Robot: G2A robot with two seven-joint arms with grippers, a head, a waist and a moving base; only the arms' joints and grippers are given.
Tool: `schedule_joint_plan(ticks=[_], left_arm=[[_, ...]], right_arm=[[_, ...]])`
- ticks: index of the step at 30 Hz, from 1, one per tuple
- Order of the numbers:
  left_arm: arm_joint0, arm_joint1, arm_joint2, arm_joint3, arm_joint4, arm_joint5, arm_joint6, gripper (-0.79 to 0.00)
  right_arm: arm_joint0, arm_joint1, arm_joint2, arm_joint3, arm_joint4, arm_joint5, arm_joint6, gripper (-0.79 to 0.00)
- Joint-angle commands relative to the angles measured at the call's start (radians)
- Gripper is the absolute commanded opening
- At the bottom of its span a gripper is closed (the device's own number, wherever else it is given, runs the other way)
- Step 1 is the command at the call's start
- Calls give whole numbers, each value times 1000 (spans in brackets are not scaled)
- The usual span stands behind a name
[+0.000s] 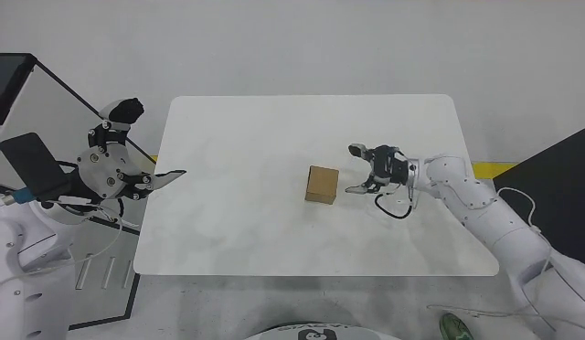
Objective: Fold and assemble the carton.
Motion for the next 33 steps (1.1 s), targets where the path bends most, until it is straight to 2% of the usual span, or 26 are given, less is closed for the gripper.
schedule_joint_plan(ticks=[1,10,23,27,33], left_arm=[[0,0,0,0,0,0,0,0],[0,0,0,0,0,0,0,0],[0,0,0,0,0,0,0,0],[0,0,0,0,0,0,0,0],[0,0,0,0,0,0,0,-1]], right_arm=[[-25,24,41,-30,0,-10,-16,0],[-167,120,221,-199,10,-75,-81,0],[-441,242,508,-446,65,-98,-59,0],[-515,268,574,-492,63,-98,-25,0],[-515,268,575,-492,63,-98,-25,-1]])
